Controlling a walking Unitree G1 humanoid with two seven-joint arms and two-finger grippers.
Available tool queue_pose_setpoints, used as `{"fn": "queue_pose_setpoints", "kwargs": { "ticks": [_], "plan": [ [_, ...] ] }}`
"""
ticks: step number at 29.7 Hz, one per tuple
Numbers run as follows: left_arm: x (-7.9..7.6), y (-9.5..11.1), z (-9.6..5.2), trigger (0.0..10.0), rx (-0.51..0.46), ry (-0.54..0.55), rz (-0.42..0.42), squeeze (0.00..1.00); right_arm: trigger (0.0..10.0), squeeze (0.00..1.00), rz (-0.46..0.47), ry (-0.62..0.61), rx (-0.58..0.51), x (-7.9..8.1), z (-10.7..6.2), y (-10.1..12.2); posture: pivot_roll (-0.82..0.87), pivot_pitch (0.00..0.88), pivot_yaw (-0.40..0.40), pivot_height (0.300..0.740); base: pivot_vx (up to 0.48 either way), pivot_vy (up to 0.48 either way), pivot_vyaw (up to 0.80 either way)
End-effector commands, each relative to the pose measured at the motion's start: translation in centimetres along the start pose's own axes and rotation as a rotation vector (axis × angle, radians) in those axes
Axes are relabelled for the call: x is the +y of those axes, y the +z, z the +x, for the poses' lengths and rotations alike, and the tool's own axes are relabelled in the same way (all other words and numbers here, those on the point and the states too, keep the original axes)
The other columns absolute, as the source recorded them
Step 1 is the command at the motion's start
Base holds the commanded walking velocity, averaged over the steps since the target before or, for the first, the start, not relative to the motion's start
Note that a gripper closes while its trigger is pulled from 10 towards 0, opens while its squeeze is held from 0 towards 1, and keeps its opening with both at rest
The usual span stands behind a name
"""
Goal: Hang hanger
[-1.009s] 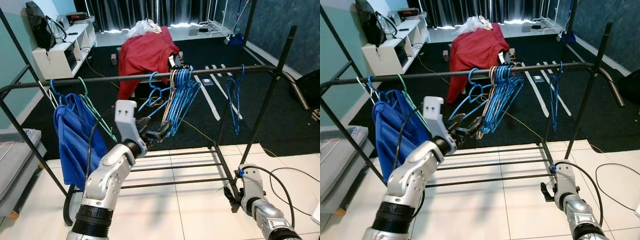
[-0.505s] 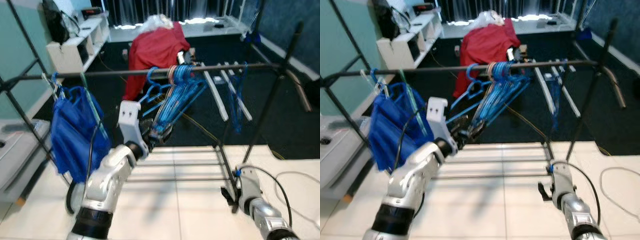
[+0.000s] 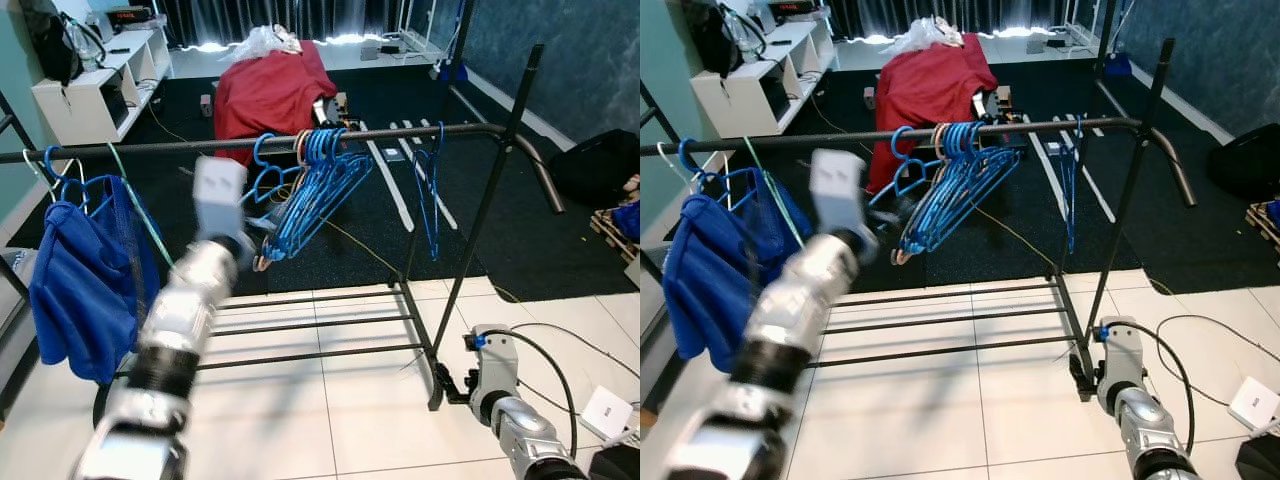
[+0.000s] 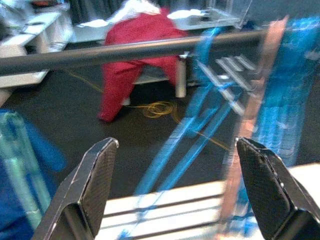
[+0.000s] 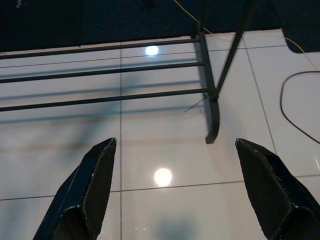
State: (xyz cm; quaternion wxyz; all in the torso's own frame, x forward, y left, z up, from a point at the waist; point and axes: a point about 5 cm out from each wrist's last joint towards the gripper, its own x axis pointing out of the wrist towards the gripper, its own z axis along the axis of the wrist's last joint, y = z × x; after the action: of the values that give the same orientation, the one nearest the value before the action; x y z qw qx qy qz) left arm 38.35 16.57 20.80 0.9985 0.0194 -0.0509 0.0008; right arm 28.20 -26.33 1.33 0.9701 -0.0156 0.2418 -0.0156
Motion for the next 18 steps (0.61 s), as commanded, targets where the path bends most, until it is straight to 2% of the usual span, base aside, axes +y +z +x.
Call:
{"fn": "queue_pose_setpoints", "kwargs": {
  "ticks": [1, 2, 3, 5, 6, 7, 10, 11, 12, 18],
  "plan": [
    [-0.1, -0.5, 0.1, 10.0, 0.016, -0.001, 0.018, 0.00, 10.0, 0.00, 0.021, -0.001, -0.016, 0.1, 0.0, 0.0, -0.13, 0.061, 0.037, 0.740, 0.000, 0.000, 0.00],
    [0.2, -0.4, 0.5, 10.0, 0.014, -0.002, 0.053, 0.00, 10.0, 0.00, 0.033, -0.008, -0.017, 0.1, 0.0, 0.0, -0.14, 0.064, 0.037, 0.740, 0.000, 0.000, 0.00],
    [-0.2, -0.1, 1.0, 10.0, 0.004, -0.036, 0.085, 0.00, 10.0, 0.00, 0.034, -0.015, -0.017, -0.1, 0.0, 0.1, -0.16, 0.074, 0.037, 0.740, 0.000, 0.000, 0.00],
    [-0.2, -0.1, 1.0, 10.0, 0.004, -0.036, 0.085, 0.00, 10.0, 0.00, 0.034, -0.015, -0.017, -0.1, 0.0, 0.1, -0.16, 0.074, 0.037, 0.740, 0.000, 0.000, 0.00],
    [-0.9, 0.0, 1.4, 10.0, -0.002, -0.084, 0.109, 0.00, 10.0, 0.00, 0.033, -0.019, -0.017, -0.3, -0.1, 0.1, -0.16, 0.078, 0.036, 0.740, 0.000, 0.000, 0.00],
    [-0.9, 0.0, 1.4, 10.0, -0.002, -0.084, 0.109, 0.00, 10.0, 0.00, 0.033, -0.019, -0.017, -0.3, -0.1, 0.1, -0.16, 0.078, 0.036, 0.740, 0.000, 0.000, 0.00],
    [-3.0, 0.2, 2.0, 10.0, -0.015, -0.178, 0.143, 0.00, 10.0, 0.00, 0.019, -0.021, -0.016, -0.7, -0.3, -0.1, -0.19, 0.092, 0.036, 0.740, 0.000, 0.000, 0.00],
    [-3.0, 0.2, 2.0, 10.0, -0.015, -0.178, 0.143, 0.00, 10.0, 0.00, 0.019, -0.021, -0.016, -0.7, -0.3, -0.1, -0.19, 0.092, 0.036, 0.740, 0.000, 0.000, 0.00],
    [-4.0, 0.2, 2.1, 10.0, -0.022, -0.217, 0.142, 0.00, 10.0, 0.00, 0.017, -0.022, -0.018, -0.8, -0.5, -0.3, -0.20, 0.095, 0.041, 0.740, 0.000, 0.000, 0.00],
    [-4.8, 0.1, 2.3, 10.0, -0.018, -0.234, 0.159, 0.00, 10.0, 0.00, 0.016, -0.024, -0.022, -0.8, -0.8, -0.8, -0.23, 0.120, 0.058, 0.740, 0.000, 0.000, 0.00]
  ]
}}
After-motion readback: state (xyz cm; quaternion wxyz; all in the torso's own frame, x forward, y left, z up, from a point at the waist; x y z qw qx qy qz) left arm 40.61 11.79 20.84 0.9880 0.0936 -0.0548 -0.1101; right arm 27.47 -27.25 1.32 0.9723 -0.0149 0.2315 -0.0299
